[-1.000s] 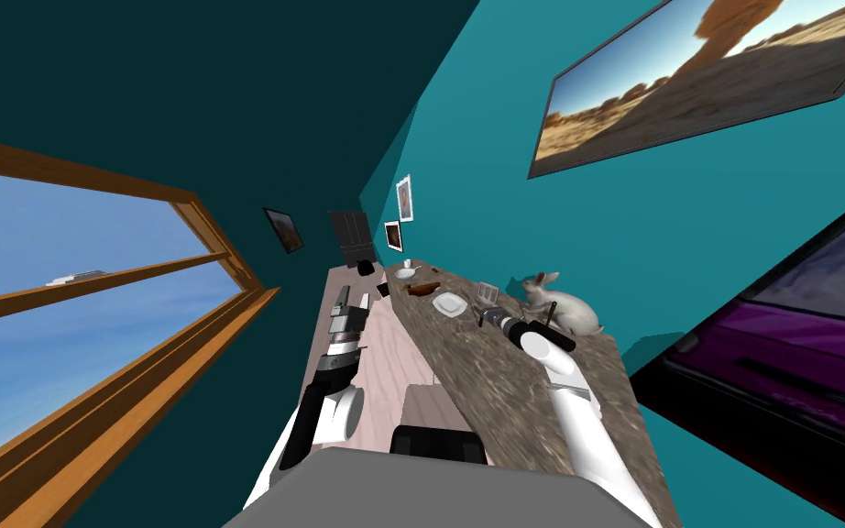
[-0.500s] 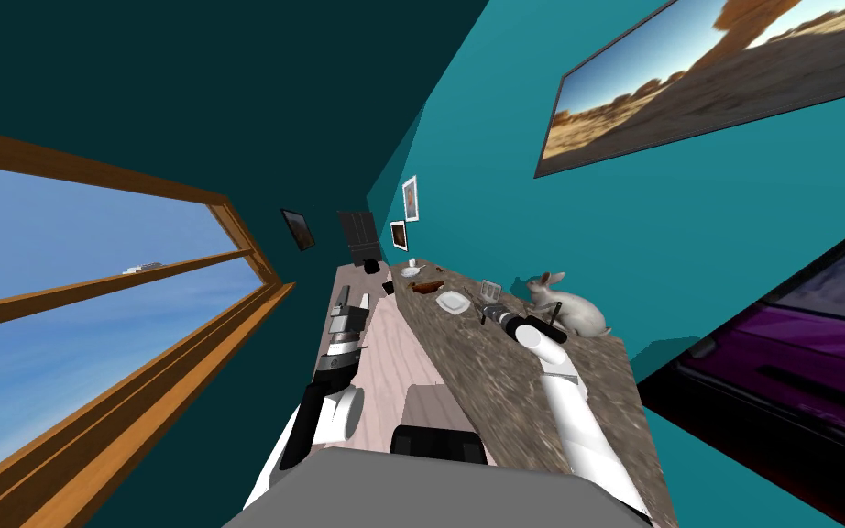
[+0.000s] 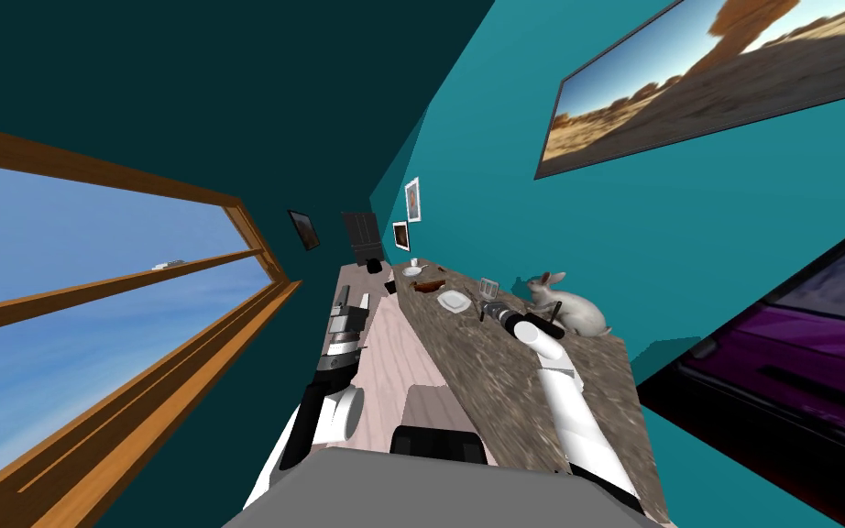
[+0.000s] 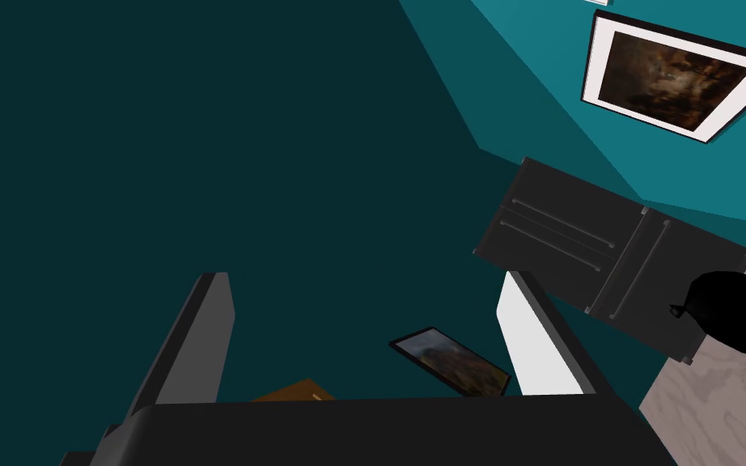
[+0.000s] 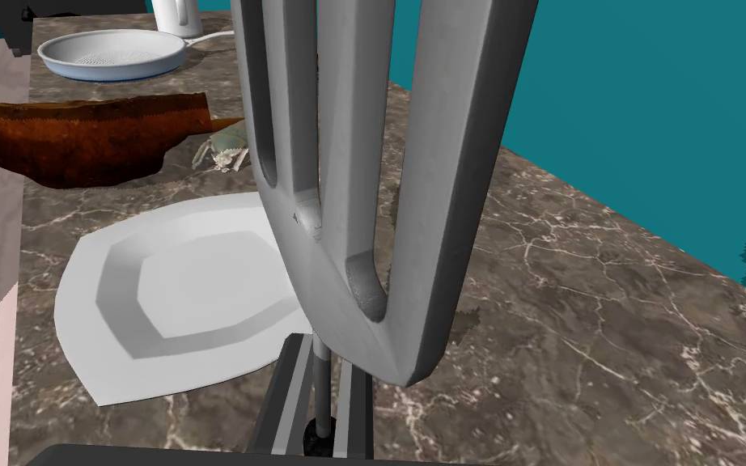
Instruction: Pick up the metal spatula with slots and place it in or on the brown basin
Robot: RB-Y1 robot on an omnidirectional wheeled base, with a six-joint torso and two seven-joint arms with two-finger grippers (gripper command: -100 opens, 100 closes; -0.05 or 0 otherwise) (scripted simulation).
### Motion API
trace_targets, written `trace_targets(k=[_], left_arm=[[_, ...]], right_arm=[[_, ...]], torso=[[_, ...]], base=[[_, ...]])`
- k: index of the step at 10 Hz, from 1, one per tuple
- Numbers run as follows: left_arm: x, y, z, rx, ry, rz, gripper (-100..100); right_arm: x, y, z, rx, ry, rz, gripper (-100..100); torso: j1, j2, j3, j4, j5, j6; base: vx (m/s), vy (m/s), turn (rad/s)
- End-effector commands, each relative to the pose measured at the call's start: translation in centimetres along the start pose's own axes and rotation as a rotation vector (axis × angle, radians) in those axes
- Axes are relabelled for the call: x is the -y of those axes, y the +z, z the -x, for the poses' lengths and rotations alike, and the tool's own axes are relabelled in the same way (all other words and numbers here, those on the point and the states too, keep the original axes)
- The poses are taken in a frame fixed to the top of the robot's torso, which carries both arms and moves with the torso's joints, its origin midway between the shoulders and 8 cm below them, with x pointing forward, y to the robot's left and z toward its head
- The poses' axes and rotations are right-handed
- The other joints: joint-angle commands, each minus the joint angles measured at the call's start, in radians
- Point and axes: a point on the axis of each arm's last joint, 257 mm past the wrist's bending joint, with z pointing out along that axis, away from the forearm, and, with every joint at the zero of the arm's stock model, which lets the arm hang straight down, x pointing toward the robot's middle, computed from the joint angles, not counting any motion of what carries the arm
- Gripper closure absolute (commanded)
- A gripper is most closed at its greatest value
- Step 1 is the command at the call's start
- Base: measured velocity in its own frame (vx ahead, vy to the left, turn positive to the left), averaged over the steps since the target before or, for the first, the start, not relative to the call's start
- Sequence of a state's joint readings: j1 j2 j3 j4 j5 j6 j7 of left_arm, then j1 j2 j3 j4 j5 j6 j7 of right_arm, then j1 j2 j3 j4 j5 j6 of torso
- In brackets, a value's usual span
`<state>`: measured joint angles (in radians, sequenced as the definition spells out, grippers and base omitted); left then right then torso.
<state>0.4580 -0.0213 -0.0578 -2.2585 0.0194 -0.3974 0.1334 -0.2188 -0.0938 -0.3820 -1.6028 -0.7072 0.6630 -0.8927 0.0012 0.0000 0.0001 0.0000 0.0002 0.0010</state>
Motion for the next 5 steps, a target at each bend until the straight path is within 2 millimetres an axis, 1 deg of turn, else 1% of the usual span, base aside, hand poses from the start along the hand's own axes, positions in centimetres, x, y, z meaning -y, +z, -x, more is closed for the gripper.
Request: trace_targets(k=[1,3,4,5], left_arm=[[0.0,0.0,0.0,0.000,0.000,0.000,0],[0.0,0.0,0.0,0.000,0.000,0.000,0],[0.0,0.0,0.0,0.000,0.000,0.000,0],[0.0,0.0,0.0,0.000,0.000,0.000,0]], right_arm=[[0.0,0.0,0.0,0.000,0.000,0.000,100],[0.0,0.0,0.0,0.000,0.000,-0.001,100],[0.0,0.0,0.0,0.000,0.000,-0.001,0],[0.9,-1.0,0.6,0.003,-0.005,-0.021,100]], torso=[[0.000,0.000,0.000,0.000,0.000,0.000],[0.000,0.000,0.000,0.000,0.000,0.000],[0.000,0.000,0.000,0.000,0.000,0.000],[0.000,0.000,0.000,0.000,0.000,0.000]], base=[[0.000,0.000,0.000],[0.000,0.000,0.000],[0.000,0.000,0.000],[0.073,0.004,-0.167]])
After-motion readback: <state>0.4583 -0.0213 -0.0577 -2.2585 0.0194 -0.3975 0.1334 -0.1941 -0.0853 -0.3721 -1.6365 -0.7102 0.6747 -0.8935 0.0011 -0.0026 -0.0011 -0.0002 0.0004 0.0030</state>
